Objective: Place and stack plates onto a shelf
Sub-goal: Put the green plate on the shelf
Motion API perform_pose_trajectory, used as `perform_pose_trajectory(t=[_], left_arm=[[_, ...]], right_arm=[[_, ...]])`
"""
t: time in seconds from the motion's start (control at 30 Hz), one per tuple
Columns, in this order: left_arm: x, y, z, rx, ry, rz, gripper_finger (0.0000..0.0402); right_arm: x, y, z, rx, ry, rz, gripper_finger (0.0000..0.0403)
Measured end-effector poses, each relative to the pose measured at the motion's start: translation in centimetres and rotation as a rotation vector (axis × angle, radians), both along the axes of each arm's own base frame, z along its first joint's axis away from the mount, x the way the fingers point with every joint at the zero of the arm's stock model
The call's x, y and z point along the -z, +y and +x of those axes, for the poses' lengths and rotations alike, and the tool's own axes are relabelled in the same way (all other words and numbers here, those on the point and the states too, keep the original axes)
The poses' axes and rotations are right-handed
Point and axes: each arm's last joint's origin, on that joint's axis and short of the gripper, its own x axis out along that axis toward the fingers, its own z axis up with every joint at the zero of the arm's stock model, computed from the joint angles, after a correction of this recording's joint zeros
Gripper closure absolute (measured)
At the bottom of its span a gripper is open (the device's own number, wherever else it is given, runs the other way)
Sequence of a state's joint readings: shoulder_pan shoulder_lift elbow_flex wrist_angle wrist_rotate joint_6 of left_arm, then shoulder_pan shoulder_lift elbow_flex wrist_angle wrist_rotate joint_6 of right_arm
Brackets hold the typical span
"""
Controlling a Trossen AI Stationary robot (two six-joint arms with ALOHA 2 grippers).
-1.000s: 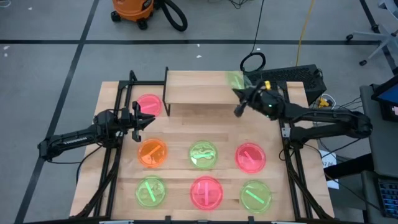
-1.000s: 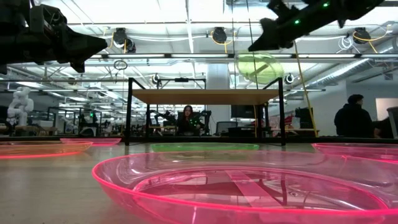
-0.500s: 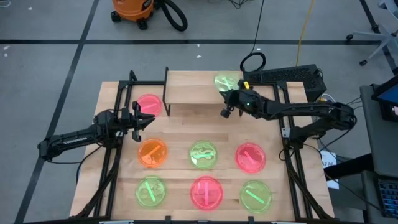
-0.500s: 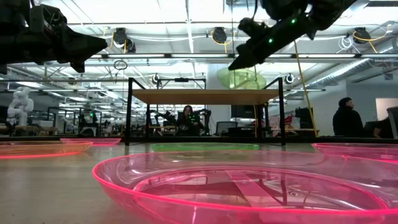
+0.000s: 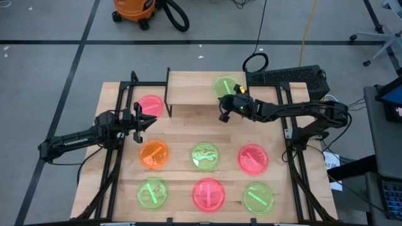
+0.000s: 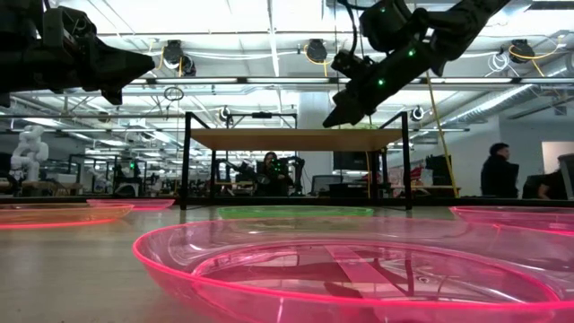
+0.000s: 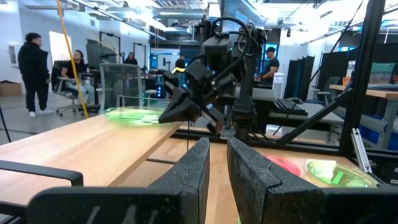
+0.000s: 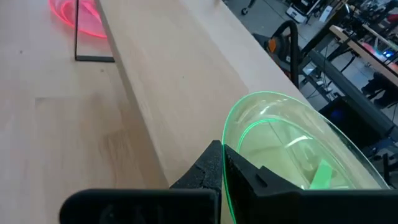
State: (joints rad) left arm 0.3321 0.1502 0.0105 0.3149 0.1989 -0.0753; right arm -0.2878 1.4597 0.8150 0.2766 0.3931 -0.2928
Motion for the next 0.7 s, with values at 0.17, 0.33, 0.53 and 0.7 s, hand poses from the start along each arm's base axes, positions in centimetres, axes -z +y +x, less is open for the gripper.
perform_pose_trajectory(t=[0.17,0.33,0.53,0.7], left_arm=[[0.0,0.0,0.0,0.0,0.0,0.0,0.0339],[0.0,0.0,0.0,0.0,0.0,0.0,0.0339],[0.0,0.0,0.0,0.0,0.0,0.0,0.0339],[0.0,0.0,0.0,0.0,0.0,0.0,0.0339]], right_arm=[[-0.1,-0.5,-0.1,0.024,-0.006,-0.006,0.0394],[-0.1,-1.1,-0.4,0.082,-0.006,-0.022,0.0381],[-0.4,-1.0,-0.2,0.034,-0.054,0.004,0.0373],[-0.6,-0.8,0.0,-0.006,-0.104,0.026,0.0374]])
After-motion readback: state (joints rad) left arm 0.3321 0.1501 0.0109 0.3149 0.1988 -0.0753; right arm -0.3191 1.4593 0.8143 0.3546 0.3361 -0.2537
